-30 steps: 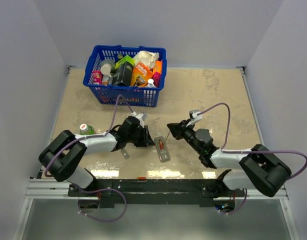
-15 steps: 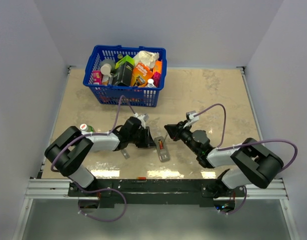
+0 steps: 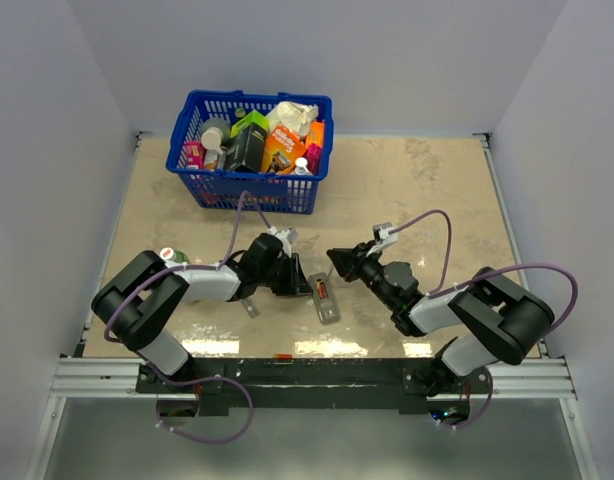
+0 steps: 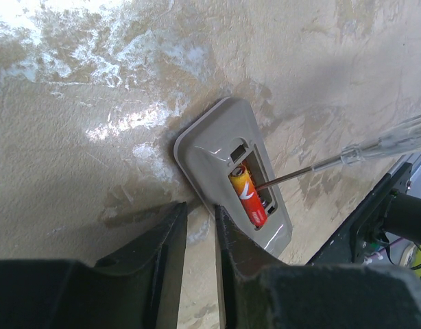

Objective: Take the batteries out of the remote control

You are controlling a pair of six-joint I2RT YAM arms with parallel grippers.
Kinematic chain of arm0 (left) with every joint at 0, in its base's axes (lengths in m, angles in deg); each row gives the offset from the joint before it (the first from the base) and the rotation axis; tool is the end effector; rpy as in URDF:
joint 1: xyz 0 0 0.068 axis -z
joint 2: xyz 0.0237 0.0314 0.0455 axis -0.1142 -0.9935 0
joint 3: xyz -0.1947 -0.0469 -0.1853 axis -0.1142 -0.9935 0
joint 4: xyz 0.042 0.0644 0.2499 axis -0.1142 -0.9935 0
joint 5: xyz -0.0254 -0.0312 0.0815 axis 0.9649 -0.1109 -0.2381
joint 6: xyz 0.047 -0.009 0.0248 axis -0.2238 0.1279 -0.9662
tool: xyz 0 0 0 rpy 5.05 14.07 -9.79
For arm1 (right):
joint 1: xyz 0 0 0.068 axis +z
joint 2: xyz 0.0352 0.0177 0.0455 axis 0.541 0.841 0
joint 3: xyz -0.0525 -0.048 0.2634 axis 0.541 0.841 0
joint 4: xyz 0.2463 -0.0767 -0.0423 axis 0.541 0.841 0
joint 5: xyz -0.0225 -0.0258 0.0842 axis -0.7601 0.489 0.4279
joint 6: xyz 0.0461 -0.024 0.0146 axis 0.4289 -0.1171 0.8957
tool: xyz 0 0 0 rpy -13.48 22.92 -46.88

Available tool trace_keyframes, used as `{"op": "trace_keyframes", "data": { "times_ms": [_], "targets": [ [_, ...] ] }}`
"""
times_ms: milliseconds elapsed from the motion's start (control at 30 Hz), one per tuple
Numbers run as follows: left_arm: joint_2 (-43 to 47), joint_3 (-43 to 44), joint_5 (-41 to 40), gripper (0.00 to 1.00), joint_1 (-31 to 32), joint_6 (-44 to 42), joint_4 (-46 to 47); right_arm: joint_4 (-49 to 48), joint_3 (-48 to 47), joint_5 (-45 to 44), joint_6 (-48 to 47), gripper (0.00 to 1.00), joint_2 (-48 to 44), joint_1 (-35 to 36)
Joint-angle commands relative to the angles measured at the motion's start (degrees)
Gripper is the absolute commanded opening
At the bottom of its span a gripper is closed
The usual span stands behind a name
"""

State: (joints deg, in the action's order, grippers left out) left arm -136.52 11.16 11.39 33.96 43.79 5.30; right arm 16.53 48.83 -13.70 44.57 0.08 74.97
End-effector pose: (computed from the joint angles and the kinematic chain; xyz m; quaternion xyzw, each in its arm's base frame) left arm 0.2142 -0.1969 0.1299 0.0076 0.9114 -0.3675 0.1850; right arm 0.1826 0.1606 0.1602 -0.0299 0.7112 0.3906 0.5837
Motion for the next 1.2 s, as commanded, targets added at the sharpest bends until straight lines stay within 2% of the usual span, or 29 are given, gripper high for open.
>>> {"op": "trace_keyframes", "data": {
  "times_ms": [0, 833, 1167],
  "targets": [
    [-0.87, 0.26, -0.78, 0.27, -0.26, -0.18, 1.55, -6.85, 0.79, 0.48, 1.06, 0.0, 0.88, 0.41],
    [3.17, -1.32, -4.47, 0.27, -0.26, -0.62, -3.02, -1.14, -1.4, 0.84, 1.67, 0.0, -1.58, 0.59],
    [3.08, -1.58, -5.08, 0.27, -0.17, -0.53, -3.28, 2.82, -4.04, 0.13, -0.88, 0.0, -2.63, 1.2]
  ]
}}
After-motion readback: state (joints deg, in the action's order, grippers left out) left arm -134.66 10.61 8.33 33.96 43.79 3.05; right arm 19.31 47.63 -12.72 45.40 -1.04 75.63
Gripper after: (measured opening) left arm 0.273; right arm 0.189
